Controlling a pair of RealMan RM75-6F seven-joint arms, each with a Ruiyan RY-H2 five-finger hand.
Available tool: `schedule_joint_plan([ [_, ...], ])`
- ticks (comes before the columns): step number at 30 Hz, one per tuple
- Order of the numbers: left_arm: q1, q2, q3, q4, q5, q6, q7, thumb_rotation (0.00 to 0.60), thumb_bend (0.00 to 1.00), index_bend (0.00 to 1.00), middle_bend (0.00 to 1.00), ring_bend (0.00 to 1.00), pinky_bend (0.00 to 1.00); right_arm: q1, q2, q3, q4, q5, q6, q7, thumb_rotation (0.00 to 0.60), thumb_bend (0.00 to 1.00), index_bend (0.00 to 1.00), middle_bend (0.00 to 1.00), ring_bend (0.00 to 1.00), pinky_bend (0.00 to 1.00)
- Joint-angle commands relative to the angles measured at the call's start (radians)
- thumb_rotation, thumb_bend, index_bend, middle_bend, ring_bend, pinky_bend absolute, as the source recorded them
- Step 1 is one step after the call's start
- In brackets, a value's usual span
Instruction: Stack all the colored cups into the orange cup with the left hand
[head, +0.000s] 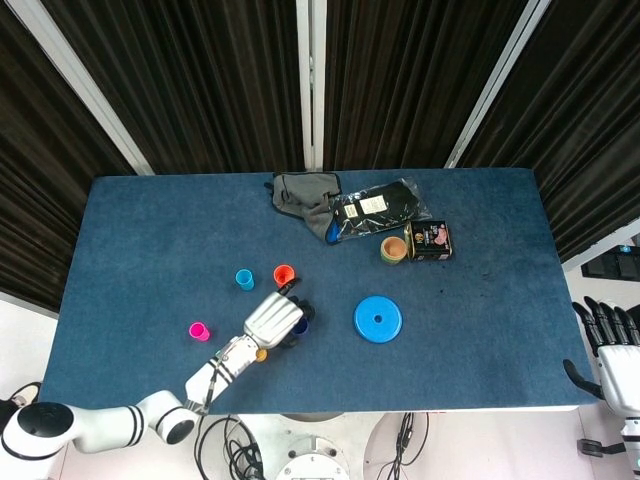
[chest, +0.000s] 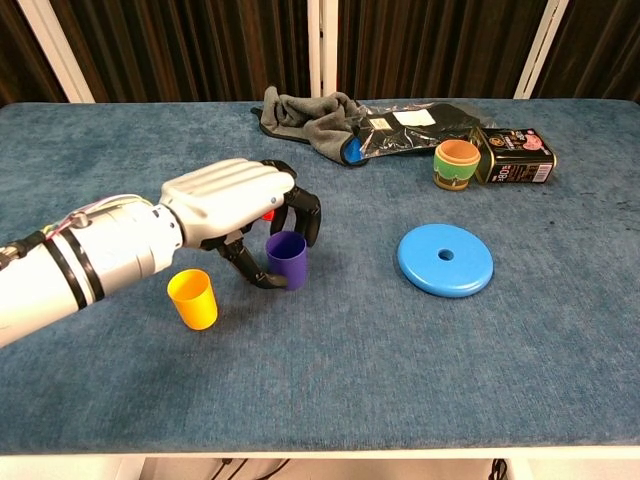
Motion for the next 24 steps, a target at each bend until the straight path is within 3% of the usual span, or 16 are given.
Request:
schedule_joint_plan([
  [1, -0.002, -0.003, 0.0, 0.002, -0.003, -0.004, -0.009, 0.6, 0.2, 0.46, 0.44, 0.49, 0.11, 0.0, 0.001, 0.0, -0.001, 0.0, -0.001, -0.001, 0.6, 0.25, 0.0, 0.0, 0.0, 0.0],
  [14, -0.002, 0.026, -0.012, -0.036, -0.021, -0.001, -0.013, 0.6, 0.24, 0.49, 0.47, 0.51, 0.14, -0.001, 0.002, 0.001, 0.001, 0.001, 0.0, 0.0, 0.6, 0.26, 0.0, 0.0, 0.0, 0.0],
  [24, -0.025, 0.088, -0.041, -0.12, -0.013, 0.011, 0.055, 0.6, 0.24, 0.5, 0.48, 0.52, 0.15, 0.001, 0.004, 0.004, 0.0, 0.002, -0.001, 0.002, 0.6, 0.26, 0.0, 0.0, 0.0, 0.0],
])
